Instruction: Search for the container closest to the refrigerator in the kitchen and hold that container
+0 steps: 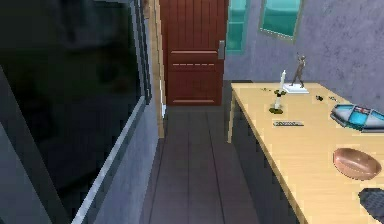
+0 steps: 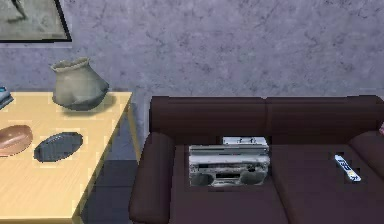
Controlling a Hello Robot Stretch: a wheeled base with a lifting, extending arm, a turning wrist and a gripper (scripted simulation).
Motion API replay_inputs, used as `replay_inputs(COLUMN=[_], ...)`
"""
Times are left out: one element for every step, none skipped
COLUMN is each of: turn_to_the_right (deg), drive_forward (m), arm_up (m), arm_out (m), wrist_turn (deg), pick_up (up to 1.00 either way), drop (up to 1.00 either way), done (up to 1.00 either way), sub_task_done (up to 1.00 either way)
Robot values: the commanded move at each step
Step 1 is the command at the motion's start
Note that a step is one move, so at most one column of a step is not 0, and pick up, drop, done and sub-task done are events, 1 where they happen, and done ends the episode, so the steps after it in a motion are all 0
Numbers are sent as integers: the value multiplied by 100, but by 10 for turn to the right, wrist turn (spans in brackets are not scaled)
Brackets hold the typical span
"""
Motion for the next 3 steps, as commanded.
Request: replay_inputs(turn_to_the_right=[-120,0,90], drive_forward=[0,5,0], arm_up=[0,0,0], arm_out=[0,0,0], wrist_turn=[0,0,0], pick_up=[0,0,0], drop=[0,0,0], done=[0,0,0], sub_task_done=[0,0,0])
